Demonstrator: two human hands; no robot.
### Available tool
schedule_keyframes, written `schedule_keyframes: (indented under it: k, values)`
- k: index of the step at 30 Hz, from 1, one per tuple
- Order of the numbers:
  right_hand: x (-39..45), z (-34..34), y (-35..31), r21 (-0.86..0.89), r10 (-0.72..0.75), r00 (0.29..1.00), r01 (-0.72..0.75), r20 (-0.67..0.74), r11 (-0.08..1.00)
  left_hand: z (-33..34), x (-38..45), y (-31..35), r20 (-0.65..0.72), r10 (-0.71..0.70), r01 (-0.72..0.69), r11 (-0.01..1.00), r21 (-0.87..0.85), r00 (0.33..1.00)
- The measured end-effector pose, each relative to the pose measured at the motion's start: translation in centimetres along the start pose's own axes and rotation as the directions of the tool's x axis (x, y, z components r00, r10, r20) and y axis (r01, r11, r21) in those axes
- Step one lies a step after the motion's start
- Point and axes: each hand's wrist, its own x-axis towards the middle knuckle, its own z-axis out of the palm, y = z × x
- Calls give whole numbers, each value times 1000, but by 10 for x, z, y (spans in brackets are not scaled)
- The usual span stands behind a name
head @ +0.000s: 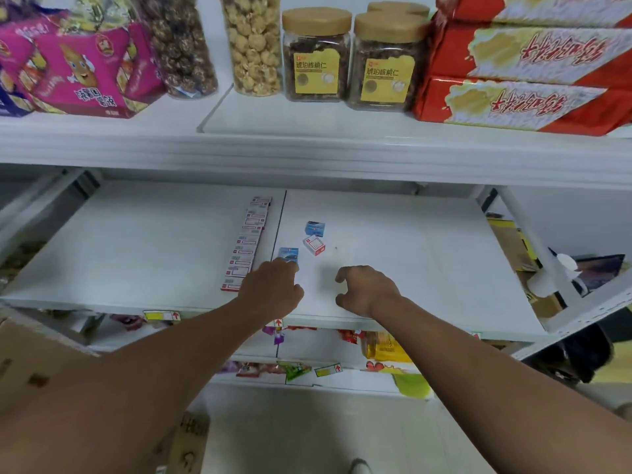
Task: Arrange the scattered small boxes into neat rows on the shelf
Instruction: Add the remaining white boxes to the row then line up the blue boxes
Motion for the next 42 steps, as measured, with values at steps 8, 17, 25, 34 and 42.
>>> schedule_keyframes:
  k: [8,17,25,34,42]
  values:
    - [25,3,41,33,-56,994,53,89,998,16,13,29,56,-80,82,996,-40,995]
    - [51,12,50,37,-72,988,67,140,997,38,12,28,108,-142,147,988,-46,984]
    - [77,14,30,-24,-69,985,74,159,997,41,33,1,67,-131,136,987,-85,989]
    - [112,24,6,21,54,990,-57,127,998,56,61,-31,5,-104,102,965,-242,995]
    - [170,29,-5,20,78,996,-78,36,997,85,77,-60,-37,-83,70,963,-259,996]
